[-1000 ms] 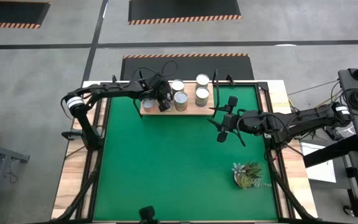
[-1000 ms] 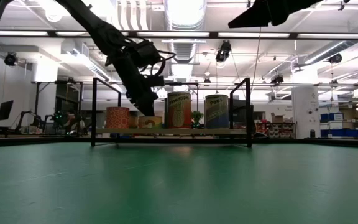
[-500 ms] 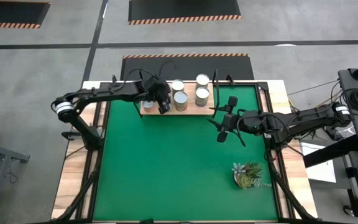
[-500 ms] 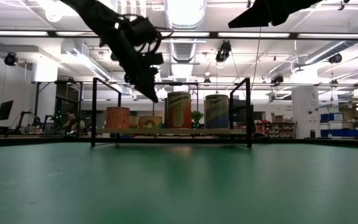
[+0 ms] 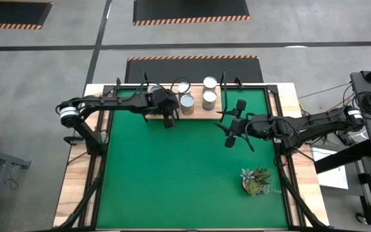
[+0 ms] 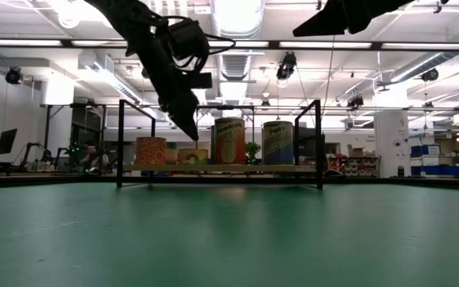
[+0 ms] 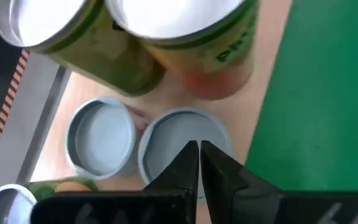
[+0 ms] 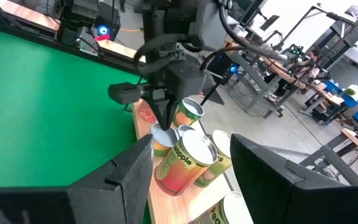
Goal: Pick and place cans onto a shelf
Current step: Adjust the canned goods on the shelf
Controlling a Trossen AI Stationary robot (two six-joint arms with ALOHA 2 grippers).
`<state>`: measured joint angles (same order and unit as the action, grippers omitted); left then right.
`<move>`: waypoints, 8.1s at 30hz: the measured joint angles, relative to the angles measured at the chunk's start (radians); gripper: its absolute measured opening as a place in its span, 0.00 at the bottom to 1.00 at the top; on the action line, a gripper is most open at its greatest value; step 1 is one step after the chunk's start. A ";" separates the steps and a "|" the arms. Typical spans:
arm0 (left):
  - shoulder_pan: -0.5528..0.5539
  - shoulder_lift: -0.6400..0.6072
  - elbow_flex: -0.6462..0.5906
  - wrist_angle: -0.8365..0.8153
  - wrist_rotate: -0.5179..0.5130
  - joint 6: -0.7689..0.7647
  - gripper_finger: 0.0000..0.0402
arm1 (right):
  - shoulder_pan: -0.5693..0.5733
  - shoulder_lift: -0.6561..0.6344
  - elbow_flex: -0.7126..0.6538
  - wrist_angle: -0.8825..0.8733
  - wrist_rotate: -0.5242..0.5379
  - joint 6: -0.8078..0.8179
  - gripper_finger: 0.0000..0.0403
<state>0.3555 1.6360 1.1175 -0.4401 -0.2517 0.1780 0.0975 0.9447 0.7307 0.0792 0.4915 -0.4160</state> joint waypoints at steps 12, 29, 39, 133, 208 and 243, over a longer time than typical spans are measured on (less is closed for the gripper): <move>0.009 0.062 -0.001 -0.023 -0.001 -0.009 0.00 | 0.000 0.000 0.000 -0.008 0.000 0.000 0.49; 0.009 0.063 -0.001 -0.025 -0.006 -0.012 0.00 | 0.000 0.000 0.000 -0.015 0.000 -0.003 0.49; 0.008 0.029 0.000 -0.026 -0.001 -0.012 0.00 | 0.000 -0.001 0.000 -0.015 0.001 -0.003 0.49; -0.321 -0.168 -0.009 0.139 -0.022 -0.070 0.00 | 0.000 0.010 0.000 -0.081 0.008 0.099 0.48; -0.425 -0.643 -0.478 0.760 -0.212 0.044 0.00 | -0.631 0.983 1.032 -0.686 -0.578 -0.057 0.02; -0.425 -0.643 -0.479 0.736 -0.211 0.030 0.00 | -0.611 0.785 0.968 -1.066 -0.533 0.156 0.02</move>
<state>-0.0692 0.9932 0.6388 0.2958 -0.4629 0.2081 -0.5132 1.7298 1.6988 -0.9865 -0.0418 -0.2601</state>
